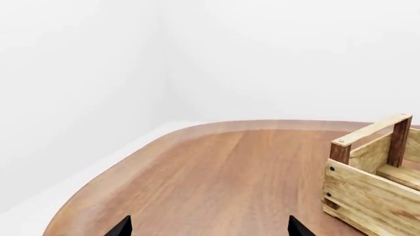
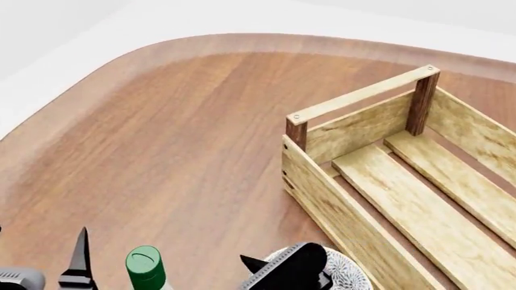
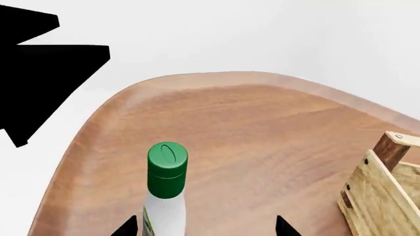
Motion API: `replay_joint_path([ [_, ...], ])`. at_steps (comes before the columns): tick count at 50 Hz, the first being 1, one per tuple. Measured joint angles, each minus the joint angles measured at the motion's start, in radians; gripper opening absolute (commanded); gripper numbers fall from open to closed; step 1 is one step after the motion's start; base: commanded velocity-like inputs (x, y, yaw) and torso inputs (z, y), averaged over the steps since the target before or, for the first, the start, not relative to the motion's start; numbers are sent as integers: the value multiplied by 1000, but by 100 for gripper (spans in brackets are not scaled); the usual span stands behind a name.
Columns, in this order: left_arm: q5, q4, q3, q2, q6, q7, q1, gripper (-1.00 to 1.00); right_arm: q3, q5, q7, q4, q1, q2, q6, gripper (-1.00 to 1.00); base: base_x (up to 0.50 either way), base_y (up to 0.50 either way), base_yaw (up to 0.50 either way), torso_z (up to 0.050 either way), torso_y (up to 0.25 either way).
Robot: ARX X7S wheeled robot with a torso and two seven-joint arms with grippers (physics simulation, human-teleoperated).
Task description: Pick up the salad dressing and put it in the tray.
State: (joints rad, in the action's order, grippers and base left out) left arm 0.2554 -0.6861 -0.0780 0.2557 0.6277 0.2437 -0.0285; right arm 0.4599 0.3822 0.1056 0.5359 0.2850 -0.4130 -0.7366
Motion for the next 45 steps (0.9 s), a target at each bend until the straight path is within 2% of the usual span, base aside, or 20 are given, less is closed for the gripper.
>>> replay_joint_path([
  [15,5,-2,3,7,-25,5,18,100,84,-23,55,-115,84,34,13,100,0,0,0,0,0],
  [45,25,-10,32,20,-66,28,40,100,165,-42,118,-381,240,134,28,100,0,0,0,0,0],
])
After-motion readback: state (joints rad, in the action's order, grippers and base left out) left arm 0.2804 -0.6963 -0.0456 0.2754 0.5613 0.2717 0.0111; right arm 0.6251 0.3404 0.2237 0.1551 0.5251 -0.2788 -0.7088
